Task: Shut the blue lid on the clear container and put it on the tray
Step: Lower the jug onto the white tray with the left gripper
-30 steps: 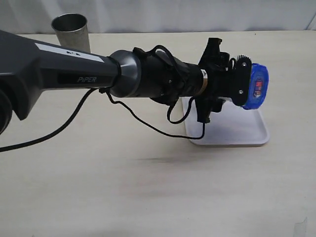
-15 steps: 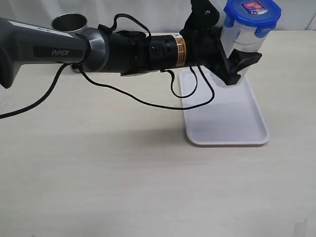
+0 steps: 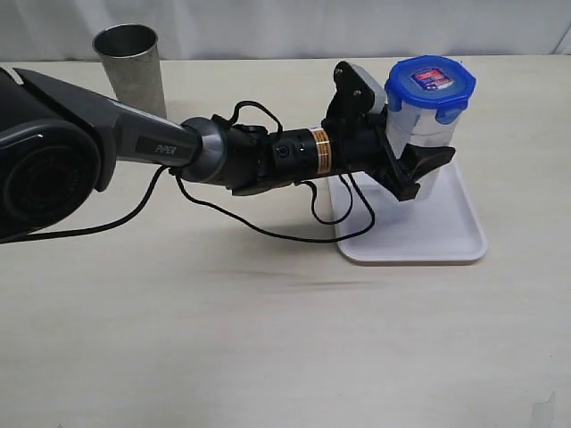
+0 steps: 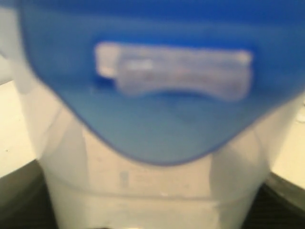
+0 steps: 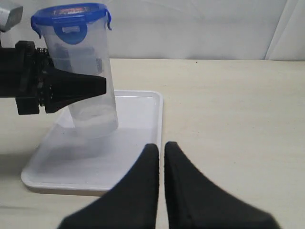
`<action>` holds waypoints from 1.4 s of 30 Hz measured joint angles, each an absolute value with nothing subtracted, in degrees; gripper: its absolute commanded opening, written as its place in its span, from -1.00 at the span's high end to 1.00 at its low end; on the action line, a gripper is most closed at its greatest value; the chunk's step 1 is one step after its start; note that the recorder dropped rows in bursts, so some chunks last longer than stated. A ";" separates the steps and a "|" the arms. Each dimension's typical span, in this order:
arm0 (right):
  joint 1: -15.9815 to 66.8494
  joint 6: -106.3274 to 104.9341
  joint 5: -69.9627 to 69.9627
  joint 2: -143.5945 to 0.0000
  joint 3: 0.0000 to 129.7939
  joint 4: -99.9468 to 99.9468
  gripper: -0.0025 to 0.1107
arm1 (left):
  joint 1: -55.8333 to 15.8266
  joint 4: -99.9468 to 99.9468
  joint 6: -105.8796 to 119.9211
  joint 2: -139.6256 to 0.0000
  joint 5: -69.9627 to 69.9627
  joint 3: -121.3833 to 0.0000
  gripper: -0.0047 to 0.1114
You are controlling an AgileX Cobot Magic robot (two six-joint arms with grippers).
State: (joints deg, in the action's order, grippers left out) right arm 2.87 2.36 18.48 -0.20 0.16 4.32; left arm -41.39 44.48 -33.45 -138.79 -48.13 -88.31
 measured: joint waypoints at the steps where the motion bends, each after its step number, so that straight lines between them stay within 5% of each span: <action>1: 2.87 2.36 18.48 -0.20 0.16 4.32 0.88 | -41.39 44.37 -33.21 -139.38 -48.13 -88.31 0.92; 23: 2.87 2.36 18.48 -0.20 0.16 4.32 0.88 | -41.39 49.09 -31.66 -139.89 -47.28 -88.31 0.90; 26: 2.87 2.36 18.48 -0.20 0.16 4.32 0.88 | -41.39 49.09 -31.66 -139.89 -47.28 -88.31 0.65; 34: 2.87 2.36 18.48 -0.20 0.16 4.32 0.88 | -41.39 49.35 -31.66 -139.89 -46.38 -88.31 -0.49; 42: 2.87 2.36 18.48 -0.20 0.16 4.32 0.88 | -41.39 49.24 -31.66 -139.89 -43.96 -88.66 -0.64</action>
State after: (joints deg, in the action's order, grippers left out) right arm 2.87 2.36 18.48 -0.20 0.16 4.32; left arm -41.39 49.24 -31.66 -139.89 -43.96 -88.66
